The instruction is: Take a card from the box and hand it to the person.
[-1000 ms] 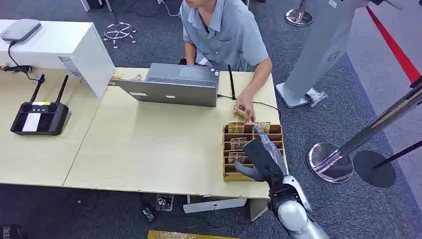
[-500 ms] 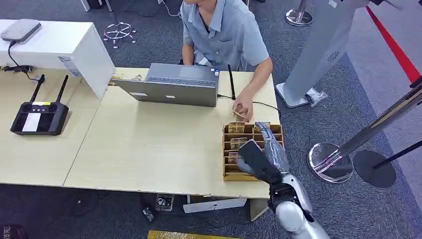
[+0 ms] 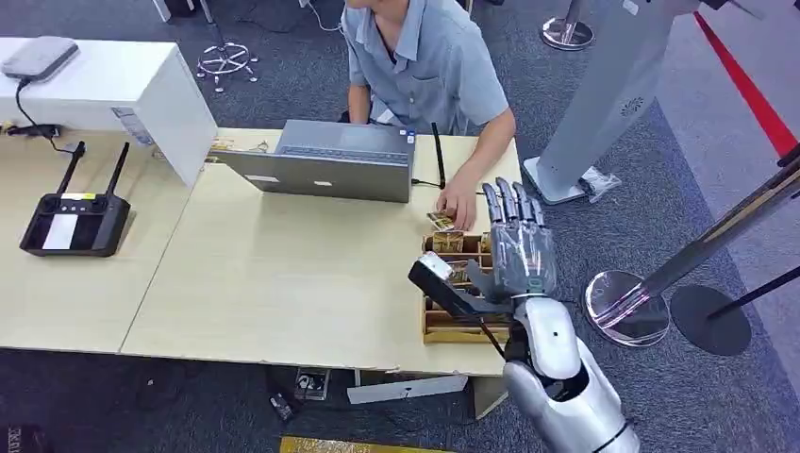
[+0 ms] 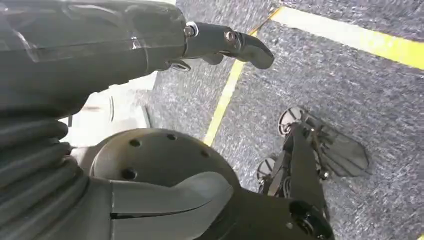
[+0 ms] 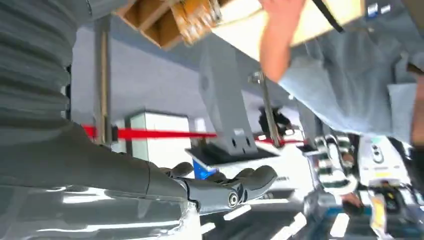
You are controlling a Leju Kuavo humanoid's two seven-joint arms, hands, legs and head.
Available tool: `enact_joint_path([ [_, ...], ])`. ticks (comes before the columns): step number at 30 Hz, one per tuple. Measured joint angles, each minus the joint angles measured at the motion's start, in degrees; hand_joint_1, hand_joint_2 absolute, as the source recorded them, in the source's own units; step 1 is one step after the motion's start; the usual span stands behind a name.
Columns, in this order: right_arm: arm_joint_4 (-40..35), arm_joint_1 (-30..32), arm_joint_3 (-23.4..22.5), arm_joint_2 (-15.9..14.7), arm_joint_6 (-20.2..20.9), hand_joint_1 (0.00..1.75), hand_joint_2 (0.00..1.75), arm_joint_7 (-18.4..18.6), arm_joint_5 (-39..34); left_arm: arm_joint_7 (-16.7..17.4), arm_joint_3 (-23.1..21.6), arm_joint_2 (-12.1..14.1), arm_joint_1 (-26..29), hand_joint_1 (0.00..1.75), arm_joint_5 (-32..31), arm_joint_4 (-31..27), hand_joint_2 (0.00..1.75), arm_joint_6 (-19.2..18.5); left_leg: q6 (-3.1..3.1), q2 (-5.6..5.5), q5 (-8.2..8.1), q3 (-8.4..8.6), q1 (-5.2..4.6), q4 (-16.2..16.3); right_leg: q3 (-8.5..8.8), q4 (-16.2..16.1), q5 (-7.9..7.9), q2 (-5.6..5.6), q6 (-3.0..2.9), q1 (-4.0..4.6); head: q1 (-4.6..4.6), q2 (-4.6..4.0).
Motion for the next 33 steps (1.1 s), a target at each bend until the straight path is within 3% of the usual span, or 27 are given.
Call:
enact_joint_path([
  [1,0.2,-1.0,0.2,0.2,0.6,1.75,1.75,0.0,0.4,0.0,-0.2,0.2,0.0,0.00,-0.1,0.0,1.75,-0.1,0.00,0.01,0.00,0.00,0.00,0.0,0.00,0.0,0.00,0.02,0.00,0.00,0.02,0.00],
  [18,4.9,-7.4,1.2,0.7,2.7,1.75,1.75,1.2,1.8,1.2,-3.1,2.3,-0.1,0.00,-3.0,0.0,1.75,-2.6,0.00,-0.02,0.00,-0.01,-0.01,0.0,-0.01,0.0,0.00,-0.03,0.00,-0.01,0.00,0.00],
  [25,7.4,-7.9,1.4,0.7,3.9,1.40,1.75,1.2,2.0,1.2,-4.1,3.0,-0.1,0.00,-3.1,0.0,1.75,-3.3,0.00,-0.02,0.00,-0.02,-0.01,0.0,-0.01,0.0,0.00,-0.03,0.00,-0.01,-0.02,0.02],
  [27,8.1,-8.0,1.4,0.6,4.4,1.12,1.75,1.2,2.1,1.2,-4.3,3.1,-0.1,0.00,-3.2,0.0,1.75,-3.5,0.00,-0.02,0.00,-0.02,-0.01,0.0,-0.01,0.0,0.00,-0.03,0.00,-0.01,-0.02,0.02],
  [28,8.5,-8.0,1.4,0.6,4.6,1.12,1.75,1.3,2.2,1.2,-4.5,3.2,-0.1,0.00,-3.3,0.0,1.75,-3.6,0.00,-0.02,0.00,-0.02,-0.01,0.0,-0.01,0.0,0.00,-0.03,0.00,-0.01,0.02,0.02],
  [29,8.9,-8.1,1.4,0.6,4.8,0.89,1.75,1.2,2.3,1.2,-4.5,3.3,-0.1,0.00,-3.5,0.0,1.75,-3.6,0.00,-0.02,0.00,-0.02,-0.01,0.0,-0.01,0.0,0.00,-0.03,0.00,-0.01,0.00,0.00],
  [33,10.5,-8.4,1.6,0.6,5.8,0.91,1.75,1.2,2.4,1.4,-4.6,3.5,-0.1,0.00,-3.5,0.0,1.75,-3.8,0.00,-0.02,0.00,-0.02,-0.01,0.0,-0.01,0.0,0.00,-0.03,0.00,-0.01,0.00,0.00],
])
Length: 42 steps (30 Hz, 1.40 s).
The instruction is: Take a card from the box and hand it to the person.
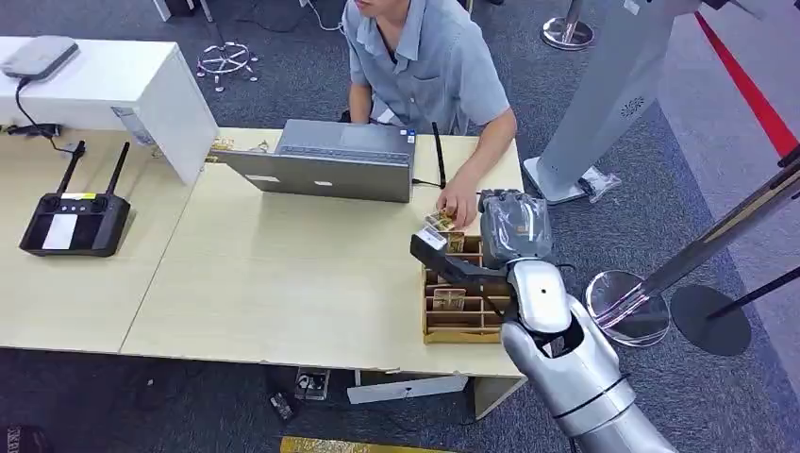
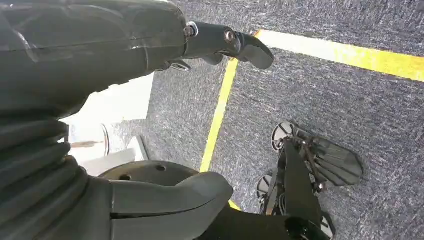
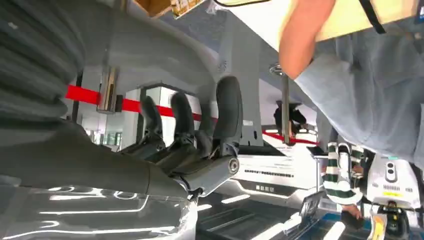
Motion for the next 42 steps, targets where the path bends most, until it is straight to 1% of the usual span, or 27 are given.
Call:
enact_joint_path([
  [4,1.4,-0.3,0.4,0.0,0.4,0.91,1.75,0.0,0.0,0.0,-0.1,0.2,0.0,0.00,0.0,0.0,1.75,-0.1,0.00,0.00,0.00,0.01,0.00,0.0,0.00,0.0,0.00,0.00,0.00,0.00,0.00,0.00],
  [6,2.1,-0.4,0.6,0.0,0.5,1.03,1.75,0.0,0.0,0.0,-0.4,0.2,0.0,0.00,0.0,0.0,1.75,-0.2,0.00,0.00,0.00,0.01,0.00,0.0,0.00,0.0,0.00,0.00,0.00,0.00,0.00,0.00],
  [11,3.1,-0.4,0.6,-0.1,0.8,1.12,1.75,0.0,0.1,0.0,-0.9,0.4,0.0,0.00,-0.2,0.0,1.75,-0.5,0.00,0.00,0.00,0.01,0.00,0.0,0.00,0.0,0.00,0.00,0.00,0.00,0.02,0.00],
  [12,3.3,-0.4,0.6,-0.1,0.8,1.08,1.75,0.0,0.1,0.0,-0.9,0.5,0.0,0.00,-0.2,0.0,1.75,-0.5,0.00,0.00,0.00,0.00,0.00,0.0,0.00,0.0,0.00,0.00,0.00,0.00,0.00,0.00],
  [17,4.1,-0.4,0.7,-0.2,1.4,1.12,1.75,0.3,0.4,0.0,-1.1,0.5,0.0,0.00,-0.2,0.0,1.75,-0.6,0.00,0.00,0.00,0.01,0.00,0.0,0.00,0.0,0.00,0.00,0.00,0.00,0.00,0.02],
  [19,4.4,-0.4,0.7,-0.3,1.6,1.08,1.75,0.4,0.5,0.0,-1.2,0.6,0.0,0.00,-0.2,0.0,1.75,-0.6,0.00,0.00,0.00,0.01,0.00,0.0,0.00,0.0,0.00,0.00,0.00,0.00,0.00,0.00],
  [23,5.1,-0.4,0.7,-0.4,1.8,1.10,1.75,0.4,0.7,0.0,-1.3,0.7,0.0,0.00,-0.3,0.0,1.75,-0.9,0.00,0.00,0.00,0.01,0.00,0.0,0.00,0.0,0.00,0.00,0.00,0.00,0.00,0.00],
  [25,5.4,-0.4,0.7,-0.4,1.9,1.05,1.75,0.4,0.7,0.0,-1.3,0.8,0.0,0.00,-0.4,0.0,1.75,-1.0,0.00,0.00,0.00,0.01,0.00,0.0,0.00,0.0,0.00,0.00,0.00,0.00,0.00,0.02],
  [32,6.4,-0.4,0.7,-0.5,2.5,1.06,1.75,0.7,0.9,0.0,-1.3,0.8,0.0,0.00,-0.4,0.0,1.75,-1.1,0.00,0.00,0.00,0.01,0.00,0.0,0.00,0.0,0.00,0.00,0.00,0.00,0.00,0.00],
  [34,6.8,-0.4,0.7,-0.5,2.6,1.03,1.75,0.8,1.0,0.0,-1.4,0.9,0.0,0.00,-0.4,0.0,1.75,-1.2,0.00,0.00,0.00,0.01,0.00,0.0,0.00,0.0,0.00,0.00,0.00,0.00,0.00,0.00],
  [35,6.9,-0.4,0.7,-0.5,2.7,1.03,1.75,0.8,1.1,0.0,-1.4,0.9,0.0,0.00,-0.4,0.0,1.75,-1.2,0.00,0.00,0.00,0.01,0.00,0.0,0.00,0.0,0.00,0.00,0.00,0.00,0.00,0.00],
  [36,7.0,-0.4,0.7,-0.5,2.8,1.06,1.75,0.8,1.1,0.0,-1.4,0.9,0.0,0.00,-0.5,0.0,1.75,-1.2,0.00,0.00,0.00,0.01,0.00,0.0,0.00,0.0,0.00,0.00,0.00,0.00,0.00,0.00],
  [38,7.3,-0.4,0.7,-0.5,2.8,1.06,1.75,1.0,1.2,0.0,-1.4,0.9,0.0,0.00,-0.6,0.0,1.75,-1.3,0.00,0.00,0.00,0.01,0.00,0.0,0.00,0.0,0.00,0.00,0.00,0.00,0.00,0.02],
  [42,7.8,-0.5,0.7,-0.5,2.8,0.91,1.75,1.2,1.4,0.0,-1.4,1.0,0.0,0.00,-0.6,0.0,1.75,-1.6,0.00,0.00,0.00,0.01,0.00,0.0,0.00,0.0,0.00,0.00,0.00,0.00,0.00,0.00],
])
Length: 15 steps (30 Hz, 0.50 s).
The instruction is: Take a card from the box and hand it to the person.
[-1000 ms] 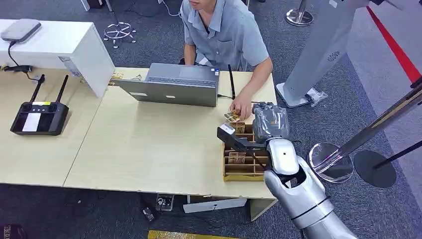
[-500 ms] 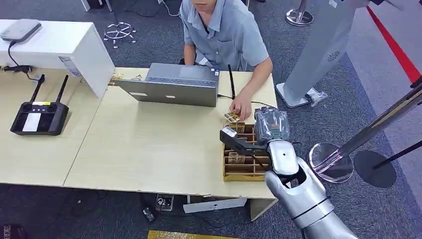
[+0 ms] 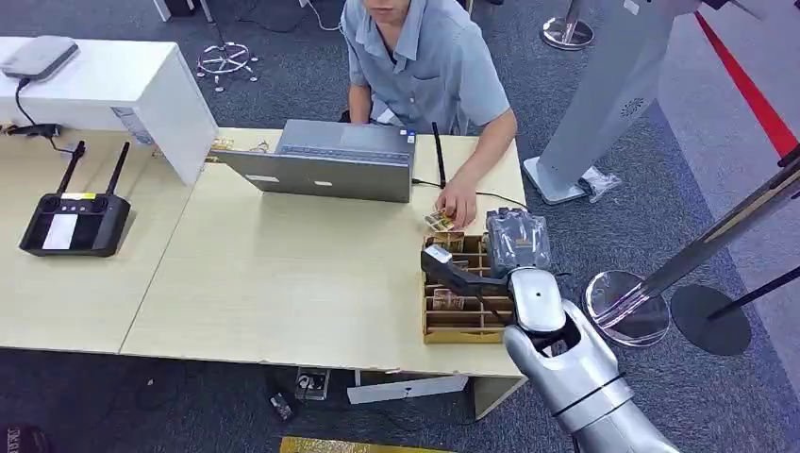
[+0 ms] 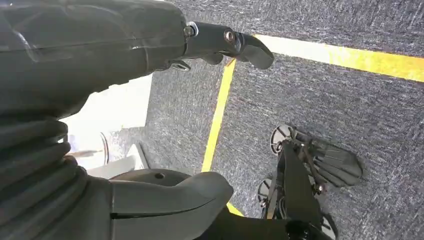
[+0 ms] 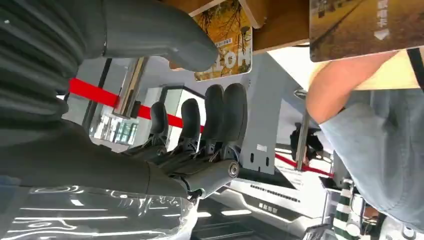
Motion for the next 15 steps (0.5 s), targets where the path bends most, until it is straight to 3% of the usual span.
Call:
enact_joint_path([
  [15,0.2,-0.1,0.0,-0.2,0.7,0.99,1.75,0.6,0.3,0.0,0.0,0.3,0.0,0.00,-0.4,0.0,1.75,-0.1,0.00,0.00,0.00,0.00,0.00,0.0,0.00,0.0,0.00,0.00,0.00,0.00,0.00,0.00],
])
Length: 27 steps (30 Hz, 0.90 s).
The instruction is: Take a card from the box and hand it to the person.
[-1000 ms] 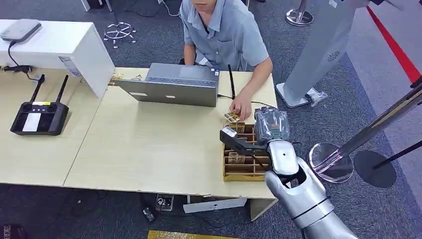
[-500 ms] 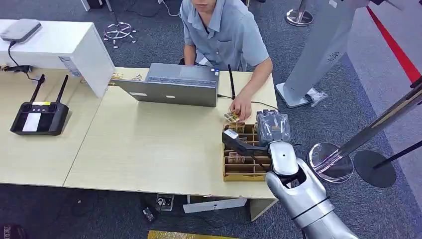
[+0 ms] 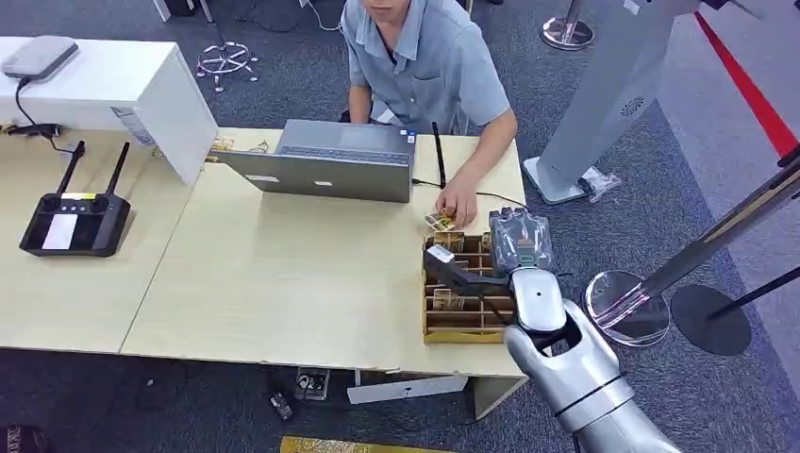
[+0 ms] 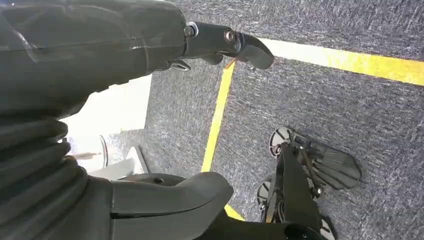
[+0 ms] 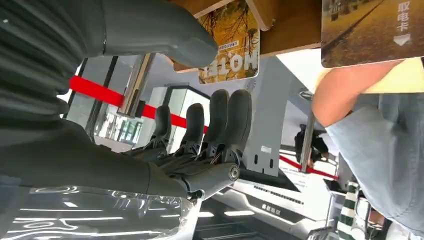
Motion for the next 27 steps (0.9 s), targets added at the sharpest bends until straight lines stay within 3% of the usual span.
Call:
enact_joint_path([
  [27,0.3,0.0,0.0,-0.1,0.4,1.03,1.75,0.1,0.2,0.0,-0.3,0.0,0.0,0.00,-0.2,0.0,1.75,-0.3,0.00,0.00,0.00,0.01,0.00,0.0,0.00,0.0,0.00,0.01,0.00,0.00,0.00,0.00],
])
